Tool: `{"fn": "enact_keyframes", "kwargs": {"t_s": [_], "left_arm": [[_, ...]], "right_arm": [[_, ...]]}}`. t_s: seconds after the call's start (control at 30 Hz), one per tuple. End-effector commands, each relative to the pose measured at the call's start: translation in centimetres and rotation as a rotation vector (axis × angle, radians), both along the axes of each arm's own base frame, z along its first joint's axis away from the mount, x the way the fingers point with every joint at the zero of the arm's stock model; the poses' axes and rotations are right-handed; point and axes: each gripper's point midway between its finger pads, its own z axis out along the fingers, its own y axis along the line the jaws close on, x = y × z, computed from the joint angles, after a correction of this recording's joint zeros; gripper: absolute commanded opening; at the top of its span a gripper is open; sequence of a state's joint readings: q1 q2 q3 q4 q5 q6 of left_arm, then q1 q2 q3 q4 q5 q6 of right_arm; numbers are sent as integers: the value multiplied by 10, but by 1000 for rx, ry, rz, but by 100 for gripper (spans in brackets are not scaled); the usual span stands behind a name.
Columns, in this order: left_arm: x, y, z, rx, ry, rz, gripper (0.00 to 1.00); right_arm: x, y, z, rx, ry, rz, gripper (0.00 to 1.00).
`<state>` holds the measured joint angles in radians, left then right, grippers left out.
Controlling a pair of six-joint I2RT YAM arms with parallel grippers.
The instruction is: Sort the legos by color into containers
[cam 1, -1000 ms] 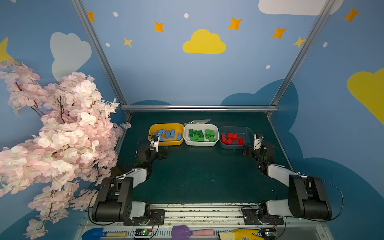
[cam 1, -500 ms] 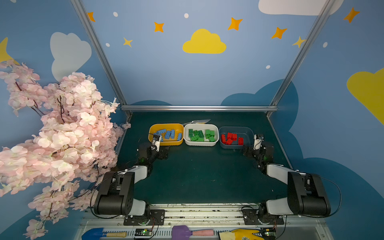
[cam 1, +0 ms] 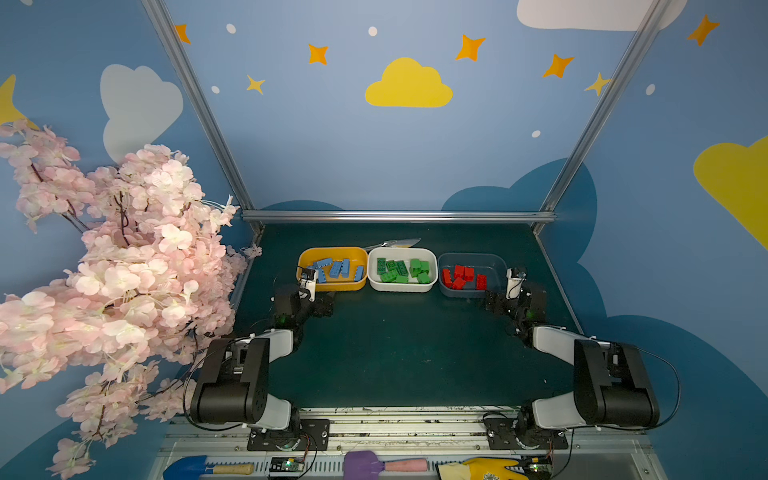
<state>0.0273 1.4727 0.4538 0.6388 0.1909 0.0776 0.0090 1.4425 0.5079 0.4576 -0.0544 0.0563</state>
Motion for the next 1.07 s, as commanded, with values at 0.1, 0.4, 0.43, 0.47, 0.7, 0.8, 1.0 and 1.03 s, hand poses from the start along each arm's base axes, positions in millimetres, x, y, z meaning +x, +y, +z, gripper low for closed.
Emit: {"fn": "enact_keyframes", "kwargs": {"t_s": [0.1, 0.4, 0.43, 0.47, 0.7, 0.8, 1.0, 1.03], "left_arm": [[0, 0, 4, -13, -24, -3, 100], [-7, -12, 18, -19, -28, -77, 100], [-8, -11, 20, -18, -32, -75, 100], [-8, -11, 22, -19, -36, -73, 100], [-6, -10, 19, -20, -20, -70, 100], [-5, -9, 16, -18, -21, -62, 100], [-2, -7, 7, -17, -13, -51, 100], [0, -6, 7, -22, -15, -41, 100]], "right_arm": [[5, -3, 2, -18, 5, -36, 89], [5, -6, 2, -29, 8, -60, 89], [5, -6, 1, -31, 9, -62, 89], [5, -6, 2, -30, 7, -62, 89], [5, -6, 2, -35, 9, -65, 89], [5, -5, 1, -29, 13, -55, 89], [6, -5, 0, -25, 17, -54, 89], [5, -6, 1, -29, 15, -57, 89]]}}
